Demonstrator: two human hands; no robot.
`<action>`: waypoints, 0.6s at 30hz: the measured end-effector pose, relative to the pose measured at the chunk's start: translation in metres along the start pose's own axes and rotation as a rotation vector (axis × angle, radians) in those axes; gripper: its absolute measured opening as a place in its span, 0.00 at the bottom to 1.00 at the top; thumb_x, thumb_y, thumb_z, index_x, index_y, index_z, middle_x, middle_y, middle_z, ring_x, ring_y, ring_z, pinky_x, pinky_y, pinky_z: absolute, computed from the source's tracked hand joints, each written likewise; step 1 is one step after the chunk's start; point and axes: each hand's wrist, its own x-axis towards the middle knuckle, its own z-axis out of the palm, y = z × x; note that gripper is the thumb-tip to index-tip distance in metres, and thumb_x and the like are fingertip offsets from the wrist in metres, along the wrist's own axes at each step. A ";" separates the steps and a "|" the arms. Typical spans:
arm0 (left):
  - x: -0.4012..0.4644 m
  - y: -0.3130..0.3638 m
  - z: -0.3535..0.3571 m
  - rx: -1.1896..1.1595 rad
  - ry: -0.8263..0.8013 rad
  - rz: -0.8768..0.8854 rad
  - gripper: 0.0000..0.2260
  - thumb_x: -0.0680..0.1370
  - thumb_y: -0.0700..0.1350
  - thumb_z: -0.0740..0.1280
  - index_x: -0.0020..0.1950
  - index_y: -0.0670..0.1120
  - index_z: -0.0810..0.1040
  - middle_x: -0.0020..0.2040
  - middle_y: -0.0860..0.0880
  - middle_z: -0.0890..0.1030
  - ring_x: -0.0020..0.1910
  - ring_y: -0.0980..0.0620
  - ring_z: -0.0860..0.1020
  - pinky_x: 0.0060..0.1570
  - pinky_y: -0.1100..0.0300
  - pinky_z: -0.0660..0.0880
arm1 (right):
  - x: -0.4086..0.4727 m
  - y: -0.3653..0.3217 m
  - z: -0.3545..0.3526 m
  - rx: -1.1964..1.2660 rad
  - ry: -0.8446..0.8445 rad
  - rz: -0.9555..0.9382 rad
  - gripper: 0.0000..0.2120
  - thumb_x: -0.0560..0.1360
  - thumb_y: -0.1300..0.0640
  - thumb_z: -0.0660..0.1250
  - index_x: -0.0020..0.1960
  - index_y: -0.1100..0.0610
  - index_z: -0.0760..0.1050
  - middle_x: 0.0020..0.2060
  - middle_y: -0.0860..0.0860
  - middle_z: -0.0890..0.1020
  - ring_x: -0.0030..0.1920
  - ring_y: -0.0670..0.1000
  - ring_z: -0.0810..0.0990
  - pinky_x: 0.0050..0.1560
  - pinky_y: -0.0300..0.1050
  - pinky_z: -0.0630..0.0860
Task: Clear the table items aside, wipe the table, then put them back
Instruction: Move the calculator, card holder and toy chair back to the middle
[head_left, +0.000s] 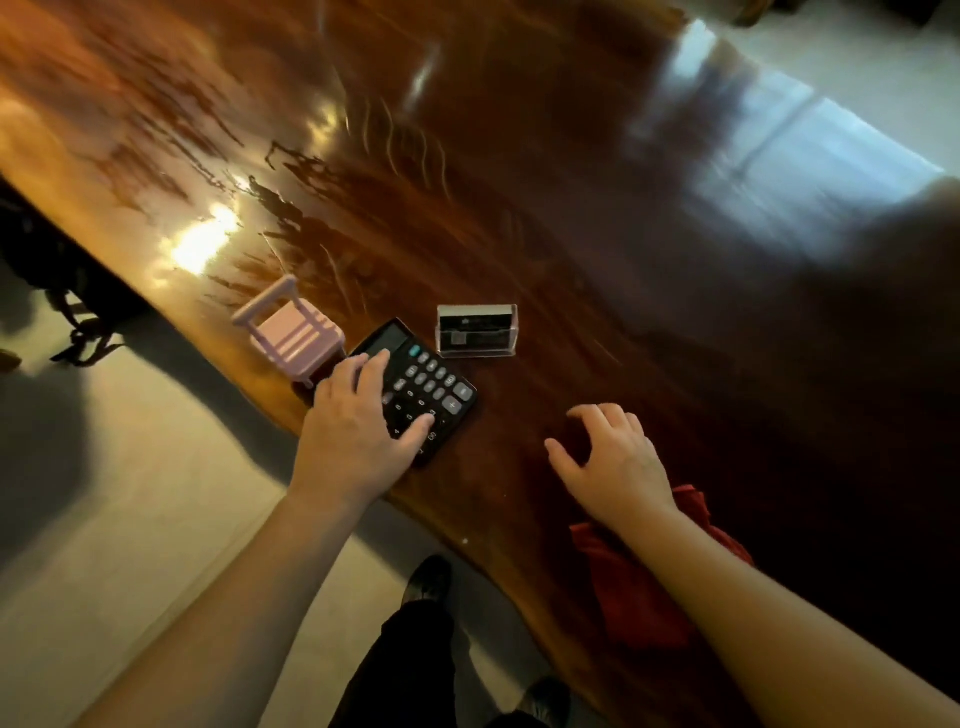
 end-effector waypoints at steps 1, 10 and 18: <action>0.003 -0.006 -0.002 -0.037 0.004 -0.033 0.38 0.71 0.62 0.72 0.75 0.47 0.64 0.69 0.45 0.70 0.67 0.42 0.70 0.62 0.46 0.72 | 0.011 -0.008 -0.003 0.008 -0.014 -0.006 0.26 0.76 0.36 0.65 0.69 0.47 0.71 0.64 0.48 0.75 0.64 0.50 0.73 0.59 0.50 0.76; 0.010 -0.041 -0.013 -0.342 0.067 -0.383 0.21 0.76 0.57 0.70 0.64 0.50 0.68 0.57 0.51 0.71 0.54 0.50 0.75 0.41 0.60 0.73 | 0.094 -0.069 -0.015 -0.031 -0.014 -0.131 0.30 0.77 0.47 0.71 0.75 0.51 0.66 0.71 0.50 0.72 0.71 0.53 0.68 0.66 0.53 0.71; 0.007 -0.036 -0.003 -0.432 0.068 -0.491 0.23 0.79 0.56 0.66 0.72 0.47 0.73 0.64 0.49 0.79 0.59 0.49 0.79 0.53 0.53 0.78 | 0.140 -0.096 -0.006 -0.157 -0.108 -0.284 0.36 0.76 0.52 0.73 0.80 0.52 0.60 0.77 0.52 0.65 0.77 0.54 0.60 0.72 0.59 0.66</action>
